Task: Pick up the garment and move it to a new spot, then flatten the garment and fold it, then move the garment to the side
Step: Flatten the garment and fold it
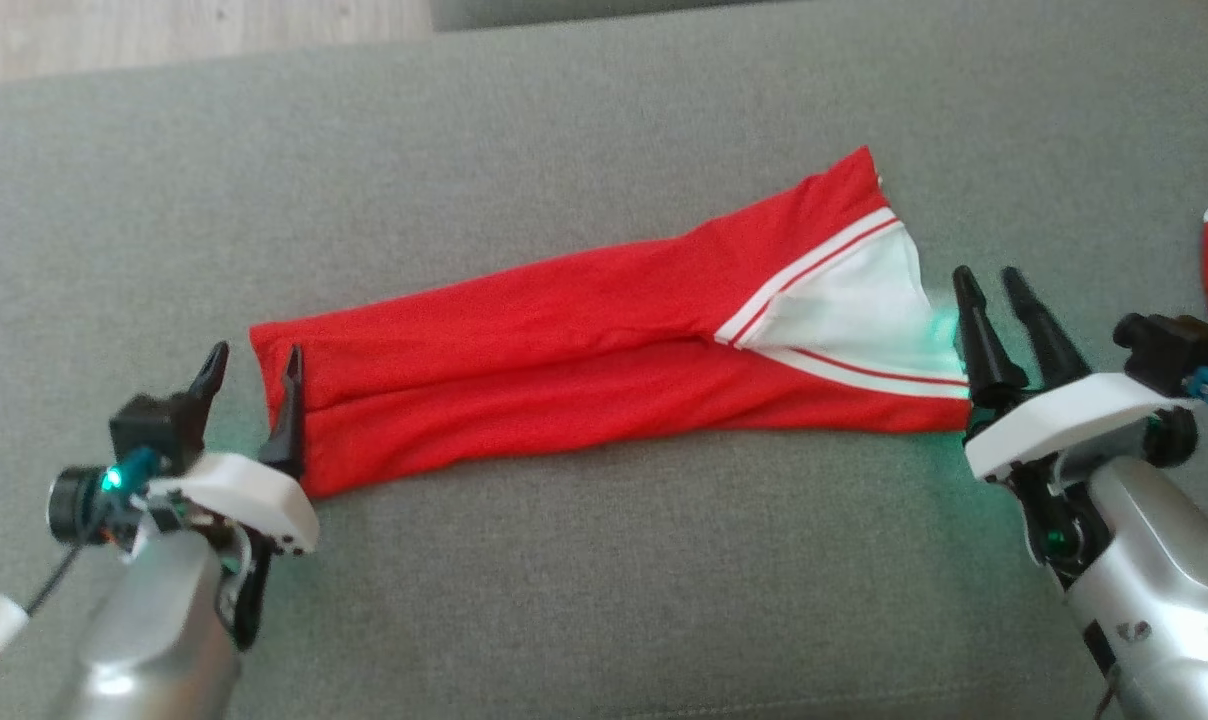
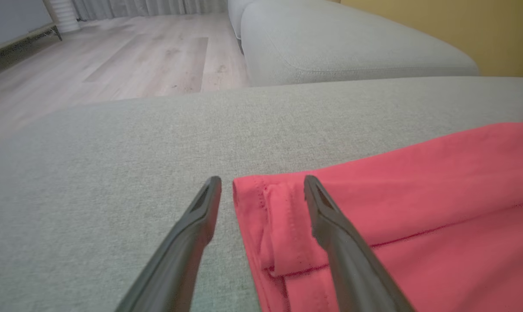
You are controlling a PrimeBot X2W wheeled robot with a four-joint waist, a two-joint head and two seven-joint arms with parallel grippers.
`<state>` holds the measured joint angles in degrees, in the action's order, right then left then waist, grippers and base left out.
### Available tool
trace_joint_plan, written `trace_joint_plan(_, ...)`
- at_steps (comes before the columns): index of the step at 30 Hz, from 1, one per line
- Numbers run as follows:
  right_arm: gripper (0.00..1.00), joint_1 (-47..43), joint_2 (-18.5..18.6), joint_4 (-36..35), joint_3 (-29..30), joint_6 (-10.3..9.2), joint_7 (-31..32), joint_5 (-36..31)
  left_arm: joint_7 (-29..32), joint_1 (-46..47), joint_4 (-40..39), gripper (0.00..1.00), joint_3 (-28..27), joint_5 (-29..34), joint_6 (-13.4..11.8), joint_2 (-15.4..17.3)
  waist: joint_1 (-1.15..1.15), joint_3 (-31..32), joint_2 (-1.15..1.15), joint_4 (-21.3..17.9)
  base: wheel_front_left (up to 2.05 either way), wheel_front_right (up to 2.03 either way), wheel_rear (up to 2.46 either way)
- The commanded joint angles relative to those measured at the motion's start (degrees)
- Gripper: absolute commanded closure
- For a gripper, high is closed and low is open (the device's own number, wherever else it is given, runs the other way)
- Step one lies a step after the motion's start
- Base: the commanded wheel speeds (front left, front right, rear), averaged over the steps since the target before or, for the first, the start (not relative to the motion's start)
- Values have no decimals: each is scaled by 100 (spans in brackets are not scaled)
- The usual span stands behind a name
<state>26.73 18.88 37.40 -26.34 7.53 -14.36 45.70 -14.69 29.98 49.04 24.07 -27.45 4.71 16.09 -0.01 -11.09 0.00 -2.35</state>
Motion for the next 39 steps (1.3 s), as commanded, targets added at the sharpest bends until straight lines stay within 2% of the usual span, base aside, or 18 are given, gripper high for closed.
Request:
trace_joint_plan(1,0,0,20,-190,46,-4,-63,-141,-30,65,-226,0,-283,76,-112,140,1,131,0,26,0,0,0)
trace_joint_plan(6,0,-453,-280,-347,744,-4,-63,-1086,-30,-665,-909,0,-787,374,-485,-165,1,480,0,102,0,0,0)
trace_joint_plan(12,0,-1135,-862,-427,1350,-4,-63,-2166,-30,-1680,-1701,0,-1222,956,-670,-578,1,874,0,197,0,0,0)
trace_joint_plan(17,0,-1516,-1167,-443,1688,-4,-63,-2751,-30,-2408,-2309,0,-1630,1283,-641,-941,1,1060,0,252,0,0,0)
trace_joint_plan(23,0,-1693,-1338,-437,1966,-4,-63,-3220,-30,-2960,-2737,0,-2001,1583,-564,-1199,1,1163,0,261,0,0,0)
trace_joint_plan(33,0,-1816,-1516,-417,2160,-4,-63,-3478,-30,-3108,-2752,0,-2230,1776,-379,-1312,1,1168,0,233,0,0,0)
trace_joint_plan(39,0,-1405,-1461,-164,2144,-4,-63,-3526,-30,-3018,-2803,0,-2124,1721,-371,-1319,1,886,0,230,0,0,0)
